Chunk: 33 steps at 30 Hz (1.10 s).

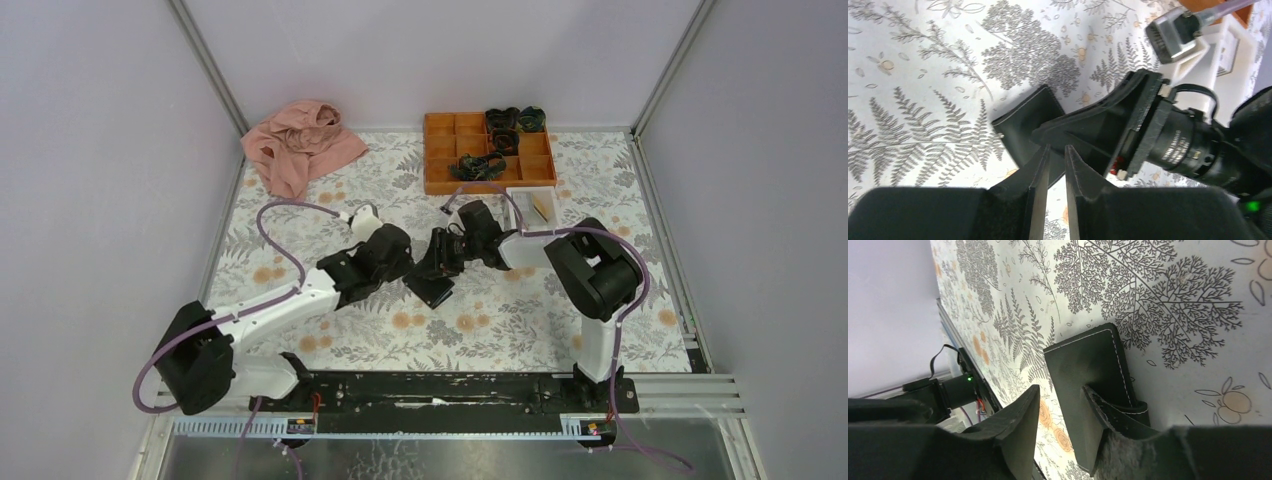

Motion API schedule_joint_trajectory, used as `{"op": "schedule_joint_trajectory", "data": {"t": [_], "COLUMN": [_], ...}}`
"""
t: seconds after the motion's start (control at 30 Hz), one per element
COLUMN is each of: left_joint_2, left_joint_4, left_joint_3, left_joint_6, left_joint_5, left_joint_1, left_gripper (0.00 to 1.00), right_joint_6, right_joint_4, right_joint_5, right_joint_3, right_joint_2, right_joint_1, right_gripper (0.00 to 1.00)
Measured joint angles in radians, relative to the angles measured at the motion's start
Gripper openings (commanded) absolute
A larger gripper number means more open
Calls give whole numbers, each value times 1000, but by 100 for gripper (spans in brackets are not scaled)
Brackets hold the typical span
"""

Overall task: Put the credit cards into the card holder
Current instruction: Close the card holder at the center of the board.

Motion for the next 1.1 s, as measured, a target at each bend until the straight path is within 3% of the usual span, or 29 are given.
{"op": "schedule_joint_trajectory", "data": {"t": [0.47,0.87,0.93,1.0,1.1], "left_joint_2": [-118,-156,-156,-151,-129], "left_joint_4": [-77,-109,-109,-107,-103], "left_joint_3": [-101,-204,-206,-206,-206], "left_joint_6": [-74,-130,-134,-136,-136], "left_joint_5": [-51,-67,-67,-68,-66], "left_joint_1": [-19,-63,-75,-92,-116], "left_gripper": [25,26,26,26,25], "right_joint_6": [-134,-165,-177,-197,-235], "right_joint_4": [-288,-436,-462,-492,-548], "right_joint_5": [66,86,104,134,198], "right_joint_3": [74,133,158,183,220], "right_joint_2": [-63,-122,-131,-143,-165], "right_joint_1": [-1,11,14,15,15], "right_gripper": [46,45,37,21,6]}}
